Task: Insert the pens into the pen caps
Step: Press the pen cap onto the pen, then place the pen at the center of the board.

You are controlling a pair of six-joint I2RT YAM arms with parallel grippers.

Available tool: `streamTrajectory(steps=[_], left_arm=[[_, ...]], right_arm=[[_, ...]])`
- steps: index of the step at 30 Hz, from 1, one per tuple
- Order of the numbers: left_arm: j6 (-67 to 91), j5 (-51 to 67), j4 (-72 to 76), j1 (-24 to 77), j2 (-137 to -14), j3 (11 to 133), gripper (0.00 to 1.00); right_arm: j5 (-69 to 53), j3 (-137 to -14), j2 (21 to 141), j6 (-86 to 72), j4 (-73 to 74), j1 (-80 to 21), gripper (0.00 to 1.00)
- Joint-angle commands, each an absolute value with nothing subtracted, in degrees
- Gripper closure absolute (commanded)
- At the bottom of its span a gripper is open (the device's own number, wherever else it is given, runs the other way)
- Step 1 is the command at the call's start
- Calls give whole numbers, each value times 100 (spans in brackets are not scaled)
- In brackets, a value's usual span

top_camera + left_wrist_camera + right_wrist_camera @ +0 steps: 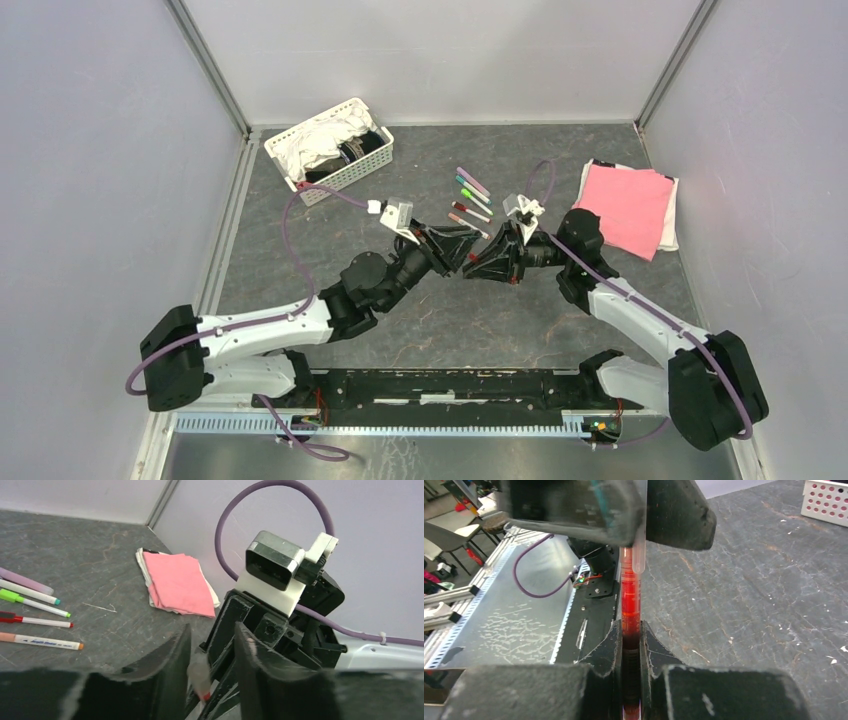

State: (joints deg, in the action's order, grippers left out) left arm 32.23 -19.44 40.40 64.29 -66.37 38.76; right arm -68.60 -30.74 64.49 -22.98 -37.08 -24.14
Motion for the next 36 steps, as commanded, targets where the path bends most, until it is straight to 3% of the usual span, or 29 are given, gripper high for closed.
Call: streamTrajectory(steps=[1, 4, 7, 10, 13, 17, 27, 36], left_arm=[[3150, -2275, 3186, 6414, -6430, 4389, 46], [2978, -2574, 2841, 6392, -6090, 4438, 30], [2857, -2925, 2202, 6395, -5628, 4430, 21], [2722, -3307, 1370, 6390, -5150, 4356, 20], [2760, -3616, 606, 6392, -4661, 4124, 20], [3042, -3631, 156, 6392, -4181, 3560, 19], [3348, -3808, -114, 6394, -3463, 2963, 18], [3565, -3916, -262, 6398, -2981, 2697, 18]], right_arm=[[-6504, -3332, 6362, -1258, -3153, -2515, 100], [-6394, -3366, 6347, -684, -2609, -2511, 100], [-6235, -3384, 6362, -364, -2302, -2430, 100], [-5779, -3457, 6436, -112, -1995, -2189, 100], [-4490, -3707, 6667, 857, -1049, -2071, 100], [-3164, -4286, 7650, 1706, -47, -2070, 94], [-2181, -5983, 9863, 2274, 1164, -2542, 88], [-1642, -6438, 10620, 2214, 1427, -2770, 78]])
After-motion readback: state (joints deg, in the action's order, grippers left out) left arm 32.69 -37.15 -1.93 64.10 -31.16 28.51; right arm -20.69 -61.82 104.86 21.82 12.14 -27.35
